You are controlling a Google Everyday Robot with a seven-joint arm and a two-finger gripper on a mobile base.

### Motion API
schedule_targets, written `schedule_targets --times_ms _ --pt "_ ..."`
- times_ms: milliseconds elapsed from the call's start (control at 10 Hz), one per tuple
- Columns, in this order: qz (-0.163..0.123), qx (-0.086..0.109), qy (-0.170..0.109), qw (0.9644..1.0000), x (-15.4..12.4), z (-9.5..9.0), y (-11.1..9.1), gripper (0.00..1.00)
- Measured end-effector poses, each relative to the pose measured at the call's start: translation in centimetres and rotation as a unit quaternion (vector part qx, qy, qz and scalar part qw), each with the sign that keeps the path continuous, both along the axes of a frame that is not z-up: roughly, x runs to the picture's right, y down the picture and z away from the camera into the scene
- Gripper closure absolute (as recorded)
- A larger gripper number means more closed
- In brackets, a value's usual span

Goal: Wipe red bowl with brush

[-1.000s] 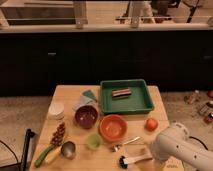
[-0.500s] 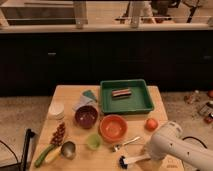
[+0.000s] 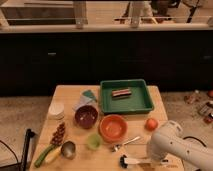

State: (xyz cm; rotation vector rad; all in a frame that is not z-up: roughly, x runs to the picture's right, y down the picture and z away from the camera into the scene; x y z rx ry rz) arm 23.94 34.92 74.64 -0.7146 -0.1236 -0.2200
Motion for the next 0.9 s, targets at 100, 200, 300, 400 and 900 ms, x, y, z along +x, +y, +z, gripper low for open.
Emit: schedule_targets --times_ms 100,200,300,400,900 --pt "-0.002 0.002 0.0 1.0 0.1 0.0 -0.2 1.0" --pt "-0.001 0.001 -0.001 1.0 0.0 0.0 -0.2 1.0" --pt "-0.002 0.001 -0.001 1.0 -0.1 0.0 -0.2 1.0" --pt "0.004 0.01 0.003 0.9999 0.4 -0.4 -0.6 1.0" --pt "0.026 0.042 0.014 0.9987 2.2 -2.1 -2.6 1.0"
